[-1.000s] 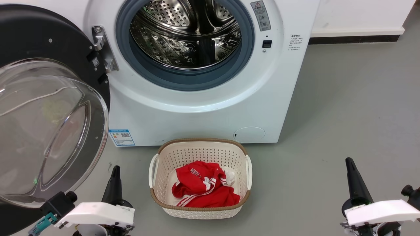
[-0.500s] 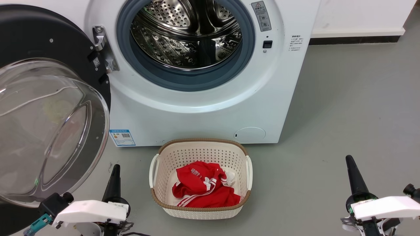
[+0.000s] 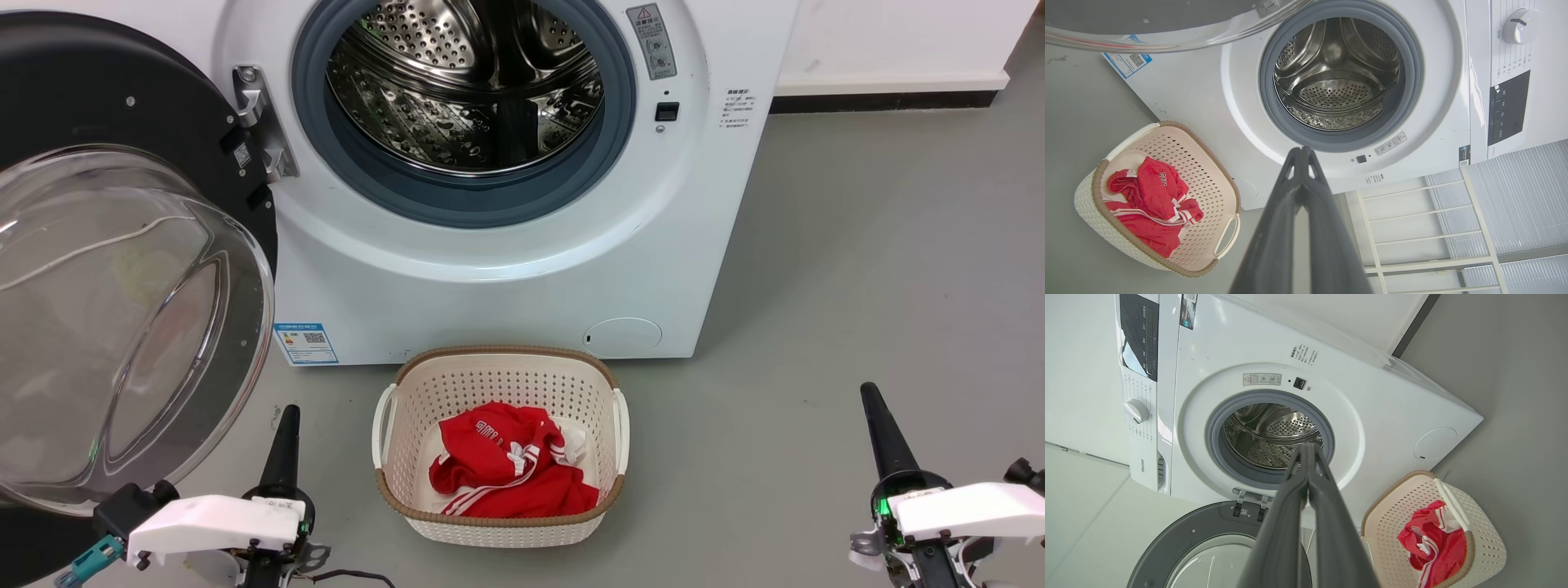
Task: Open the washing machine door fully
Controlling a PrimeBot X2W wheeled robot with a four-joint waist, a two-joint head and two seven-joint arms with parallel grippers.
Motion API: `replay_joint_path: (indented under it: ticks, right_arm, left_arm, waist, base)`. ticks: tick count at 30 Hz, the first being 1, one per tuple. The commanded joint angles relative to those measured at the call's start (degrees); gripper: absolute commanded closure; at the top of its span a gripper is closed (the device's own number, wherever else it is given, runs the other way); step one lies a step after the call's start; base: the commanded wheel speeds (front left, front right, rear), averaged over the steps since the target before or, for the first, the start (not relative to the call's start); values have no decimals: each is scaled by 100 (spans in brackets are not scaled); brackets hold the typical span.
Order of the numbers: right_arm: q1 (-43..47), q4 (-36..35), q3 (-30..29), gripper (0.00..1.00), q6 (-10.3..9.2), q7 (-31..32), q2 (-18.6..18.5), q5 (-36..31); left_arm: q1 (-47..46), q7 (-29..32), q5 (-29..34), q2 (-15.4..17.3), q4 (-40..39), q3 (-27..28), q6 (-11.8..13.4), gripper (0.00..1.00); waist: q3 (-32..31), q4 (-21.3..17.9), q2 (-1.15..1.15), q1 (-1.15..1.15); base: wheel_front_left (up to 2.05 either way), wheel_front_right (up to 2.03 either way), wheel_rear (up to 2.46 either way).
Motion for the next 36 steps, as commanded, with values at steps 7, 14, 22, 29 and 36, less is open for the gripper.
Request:
replay_joint_path:
  ticks: [7, 14, 22, 29, 36]
  right_arm:
    - [-161, 34, -43, 100, 0, 109, -31, 494]
    - [-203, 85, -72, 100, 1, 202, -25, 853]
    - [-252, 132, -103, 100, 1, 297, -16, 1195]
    - [-285, 179, -133, 100, 1, 372, -8, 1520]
    - [-319, 226, -162, 100, 0, 454, 2, 1818]
  left_arm:
    - [-164, 115, -487, 3, 18, 62, -75, 100]
    - [-195, 209, -856, 1, 58, 94, -117, 100]
    - [-210, 295, -1209, -1, 93, 124, -151, 100]
    - [-235, 375, -1544, -2, 129, 155, -184, 100]
    - [-259, 458, -1860, -4, 165, 186, -224, 100]
  waist:
    - [-5, 7, 0, 0]
    - [-10, 13, 0, 0]
    - [-15, 19, 0, 0]
    - [-20, 25, 0, 0]
    - [-25, 32, 0, 0]
  base:
    - [0, 0, 0]
    - [0, 0, 0]
    - [0, 0, 0]
    - [0, 0, 0]
    - [0, 0, 0]
